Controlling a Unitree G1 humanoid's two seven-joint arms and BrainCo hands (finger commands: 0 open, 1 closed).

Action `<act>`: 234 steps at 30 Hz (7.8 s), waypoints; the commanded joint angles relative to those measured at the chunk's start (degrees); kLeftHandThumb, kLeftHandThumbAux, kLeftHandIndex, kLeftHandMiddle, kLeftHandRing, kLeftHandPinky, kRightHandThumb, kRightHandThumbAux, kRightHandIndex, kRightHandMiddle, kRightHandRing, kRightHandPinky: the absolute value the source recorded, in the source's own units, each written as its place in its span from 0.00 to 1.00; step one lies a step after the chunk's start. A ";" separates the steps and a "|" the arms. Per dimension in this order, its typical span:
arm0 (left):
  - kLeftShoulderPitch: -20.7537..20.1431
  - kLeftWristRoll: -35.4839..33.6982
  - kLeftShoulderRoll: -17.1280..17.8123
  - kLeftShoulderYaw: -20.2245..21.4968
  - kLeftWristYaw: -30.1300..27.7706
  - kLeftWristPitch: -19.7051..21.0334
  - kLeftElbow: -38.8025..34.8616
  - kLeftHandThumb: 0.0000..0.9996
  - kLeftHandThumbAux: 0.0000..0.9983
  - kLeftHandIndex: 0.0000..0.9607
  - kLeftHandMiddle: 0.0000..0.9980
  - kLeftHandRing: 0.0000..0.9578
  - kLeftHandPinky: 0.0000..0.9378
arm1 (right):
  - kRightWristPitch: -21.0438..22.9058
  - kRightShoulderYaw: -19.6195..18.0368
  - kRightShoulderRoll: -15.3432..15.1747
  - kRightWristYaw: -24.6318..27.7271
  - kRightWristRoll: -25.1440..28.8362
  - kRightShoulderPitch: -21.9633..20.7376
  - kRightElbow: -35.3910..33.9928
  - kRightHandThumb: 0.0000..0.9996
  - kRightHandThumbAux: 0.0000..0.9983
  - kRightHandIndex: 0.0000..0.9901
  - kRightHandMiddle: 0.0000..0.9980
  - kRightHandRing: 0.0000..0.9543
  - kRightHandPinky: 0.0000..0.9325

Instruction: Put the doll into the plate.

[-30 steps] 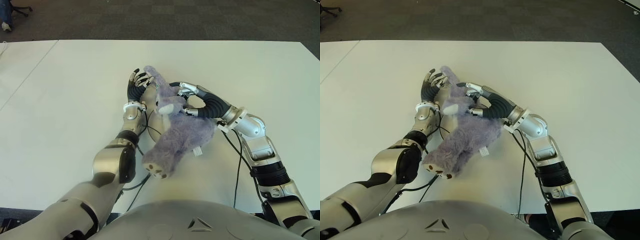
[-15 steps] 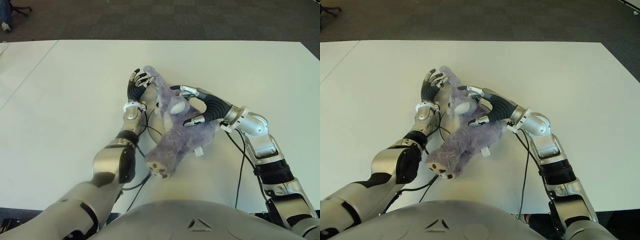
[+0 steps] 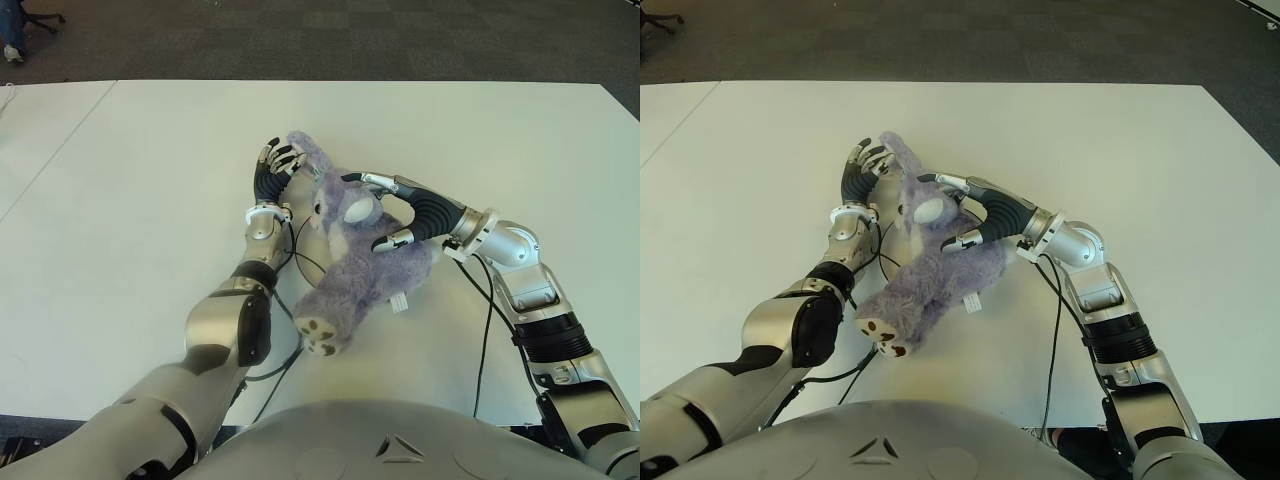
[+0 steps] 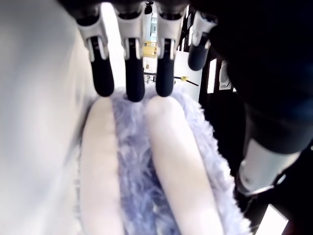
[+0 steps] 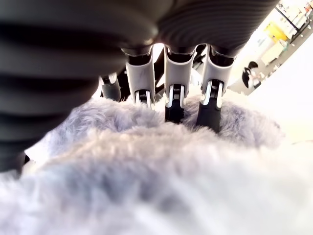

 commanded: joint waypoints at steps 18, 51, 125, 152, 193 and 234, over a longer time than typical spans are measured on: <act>7.03 0.13 -0.96 0.35 0.67 7.18 5.35 0.00 0.71 0.13 0.28 0.31 0.34 | 0.66 -2.45 -1.66 4.85 2.81 -14.76 11.95 0.05 0.41 0.00 0.00 0.00 0.00; 6.02 -0.18 -1.12 0.69 1.08 10.10 5.41 0.00 0.71 0.11 0.28 0.32 0.32 | 20.43 -9.70 0.18 15.12 21.37 -30.33 19.81 0.14 0.29 0.00 0.00 0.00 0.00; 6.10 -0.27 -0.96 0.59 1.25 9.58 5.18 0.00 0.72 0.12 0.29 0.33 0.34 | 0.06 -23.12 15.34 -27.35 5.40 -37.31 80.41 0.00 0.63 0.02 0.02 0.00 0.00; 6.23 0.27 -0.13 0.15 1.62 10.47 5.26 0.00 0.69 0.15 0.30 0.33 0.34 | -8.20 -29.62 20.53 -27.23 7.96 -24.58 80.44 0.00 0.63 0.12 0.11 0.09 0.10; 7.37 -1.31 1.14 1.62 -1.74 8.15 4.75 0.00 0.68 0.17 0.31 0.33 0.34 | -1.68 -27.66 25.08 -35.56 3.52 -17.54 81.24 0.00 0.64 0.12 0.12 0.10 0.14; 7.38 -1.28 1.04 1.32 -2.23 8.00 4.81 0.00 0.66 0.15 0.29 0.32 0.31 | -1.01 -27.38 25.17 -36.83 3.21 -17.57 81.21 0.00 0.77 0.12 0.14 0.14 0.17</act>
